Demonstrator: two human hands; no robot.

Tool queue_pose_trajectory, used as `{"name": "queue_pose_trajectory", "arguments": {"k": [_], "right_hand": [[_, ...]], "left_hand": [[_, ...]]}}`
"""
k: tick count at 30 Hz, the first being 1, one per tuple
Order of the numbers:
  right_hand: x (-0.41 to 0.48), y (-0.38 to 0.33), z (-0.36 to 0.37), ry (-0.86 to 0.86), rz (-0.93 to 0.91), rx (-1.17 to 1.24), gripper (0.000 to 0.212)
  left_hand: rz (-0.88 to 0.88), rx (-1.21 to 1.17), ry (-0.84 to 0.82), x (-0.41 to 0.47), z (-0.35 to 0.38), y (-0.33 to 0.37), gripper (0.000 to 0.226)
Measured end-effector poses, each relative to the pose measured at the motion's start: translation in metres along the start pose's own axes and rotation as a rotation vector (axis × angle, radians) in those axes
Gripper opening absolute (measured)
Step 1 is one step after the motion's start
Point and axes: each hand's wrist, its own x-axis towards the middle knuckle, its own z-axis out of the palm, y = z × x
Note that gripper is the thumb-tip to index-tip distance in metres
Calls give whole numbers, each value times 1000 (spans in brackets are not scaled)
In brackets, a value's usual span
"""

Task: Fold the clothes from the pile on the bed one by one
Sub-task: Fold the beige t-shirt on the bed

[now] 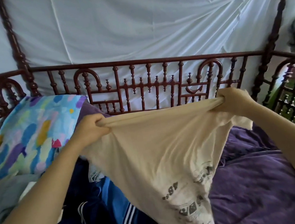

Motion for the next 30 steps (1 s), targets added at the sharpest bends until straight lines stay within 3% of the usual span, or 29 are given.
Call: {"name": "queue_pose_trajectory", "arguments": {"k": [3, 7, 10, 12, 14, 19, 23, 26, 28, 30], "right_hand": [[-2, 11, 8, -290, -103, 20, 40], [-10, 28, 28, -386, -92, 57, 28], [-13, 44, 50, -154, 37, 282, 23], [-14, 49, 57, 60, 181, 323, 5], [-14, 52, 61, 202, 320, 380, 12], [-12, 52, 69, 277, 445, 370, 17], [-15, 63, 71, 348, 480, 403, 13], [-32, 80, 88, 181, 394, 573, 7], [-59, 89, 109, -56, 331, 669, 27], [-98, 99, 142, -295, 322, 597, 39]], "left_hand": [[38, 47, 170, 9, -6, 7, 13], [46, 103, 375, 18, -19, 6, 10], [58, 257, 385, 16, -25, -1, 9], [61, 413, 317, 12, -24, -9, 13], [27, 487, 231, 6, -23, -20, 12], [19, 433, 242, 2, -6, -31, 6], [-16, 145, 263, 13, -2, -22, 6], [-15, -2, 184, 6, 9, -28, 14], [-48, -67, -27, -12, 27, -45, 21], [-160, -110, -325, -44, 51, -74, 26]]}}
